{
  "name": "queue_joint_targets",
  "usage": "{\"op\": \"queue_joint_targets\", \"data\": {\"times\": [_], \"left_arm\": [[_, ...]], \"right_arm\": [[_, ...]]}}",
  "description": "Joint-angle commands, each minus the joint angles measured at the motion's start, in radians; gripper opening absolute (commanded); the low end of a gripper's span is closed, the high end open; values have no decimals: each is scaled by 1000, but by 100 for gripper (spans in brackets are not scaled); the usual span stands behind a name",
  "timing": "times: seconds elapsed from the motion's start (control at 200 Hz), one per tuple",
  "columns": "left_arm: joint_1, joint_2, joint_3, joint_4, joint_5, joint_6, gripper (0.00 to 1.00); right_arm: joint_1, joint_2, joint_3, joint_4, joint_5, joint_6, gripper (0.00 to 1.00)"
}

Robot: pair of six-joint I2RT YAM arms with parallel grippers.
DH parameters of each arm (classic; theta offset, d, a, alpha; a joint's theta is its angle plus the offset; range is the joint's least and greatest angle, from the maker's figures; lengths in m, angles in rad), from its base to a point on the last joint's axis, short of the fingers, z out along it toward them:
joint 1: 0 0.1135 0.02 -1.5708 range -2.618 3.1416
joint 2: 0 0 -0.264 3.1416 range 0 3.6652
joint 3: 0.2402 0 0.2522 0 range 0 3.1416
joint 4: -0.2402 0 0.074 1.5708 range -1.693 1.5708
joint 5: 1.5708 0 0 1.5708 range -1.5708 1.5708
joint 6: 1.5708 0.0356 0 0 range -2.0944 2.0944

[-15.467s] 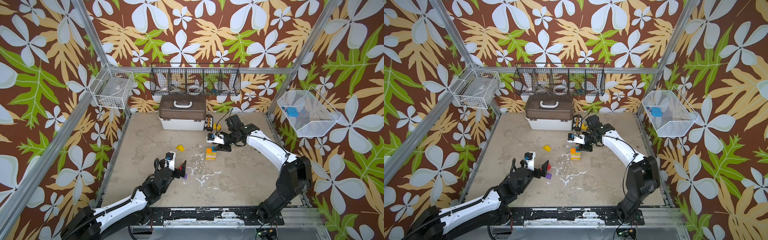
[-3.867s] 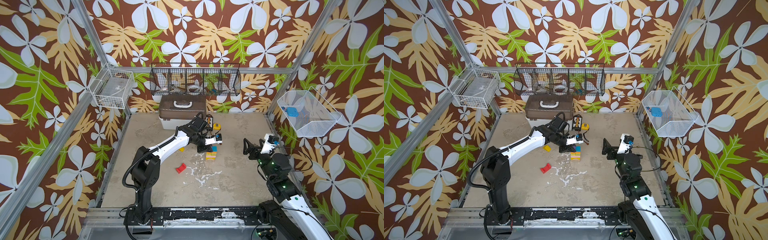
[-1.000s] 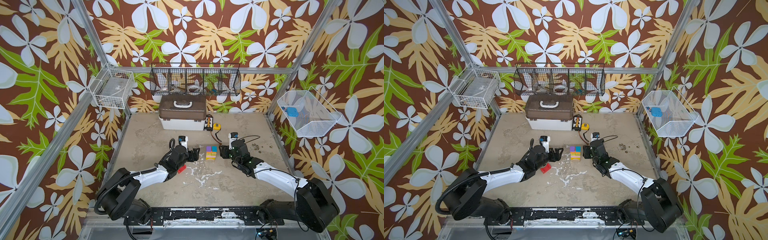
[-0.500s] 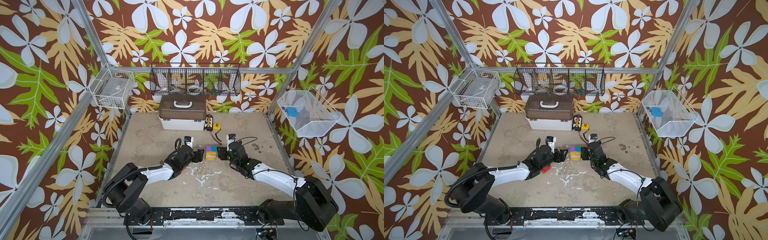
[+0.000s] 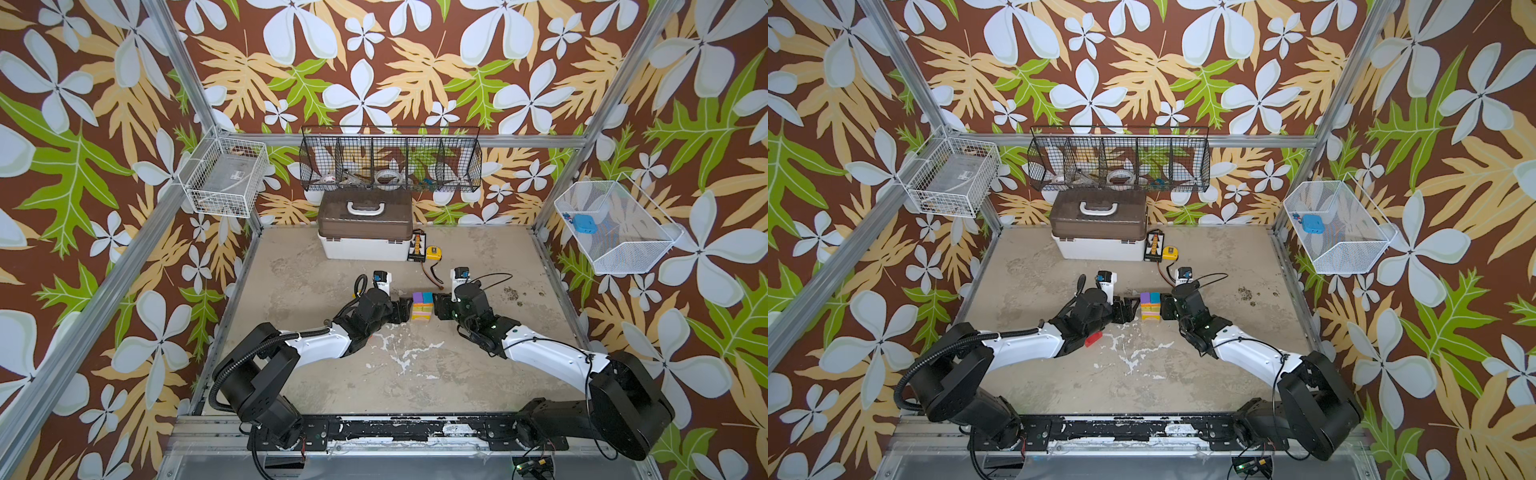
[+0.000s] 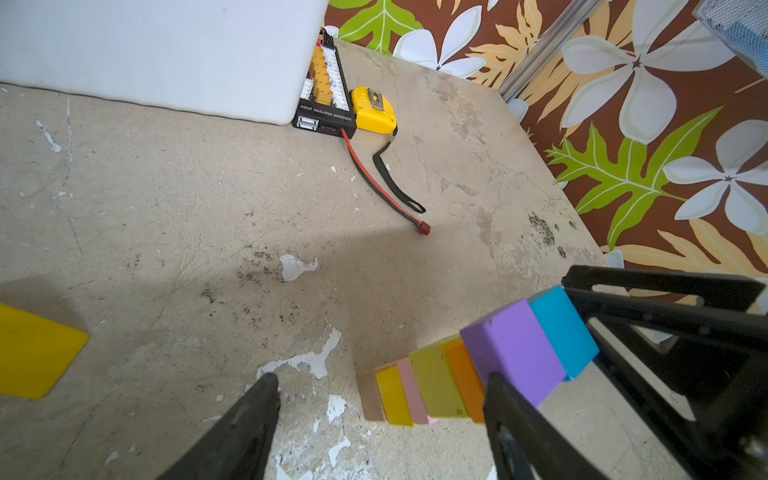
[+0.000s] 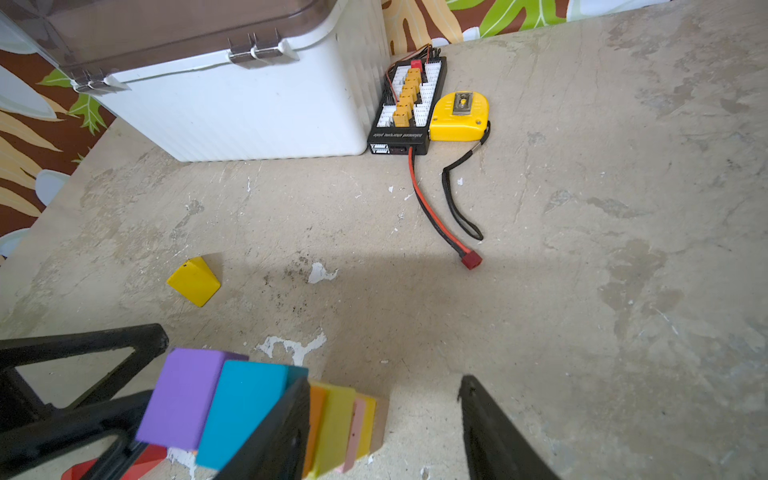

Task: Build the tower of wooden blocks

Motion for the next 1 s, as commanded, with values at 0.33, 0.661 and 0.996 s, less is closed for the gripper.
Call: {"op": "queue_joint_targets", "data": {"times": [0.33, 0.661, 0.996], "left_arm": [[-6, -4, 11, -16, -16, 3, 78], [-6, 6, 39, -40, -50, 25, 78], [-6, 38, 82, -62, -51, 37, 78]], "right_arm": [[4, -36, -13, 8, 20, 4, 59], [4, -43, -22, 12, 18, 9, 58], [11, -48, -21, 9, 15, 9, 58]]}}
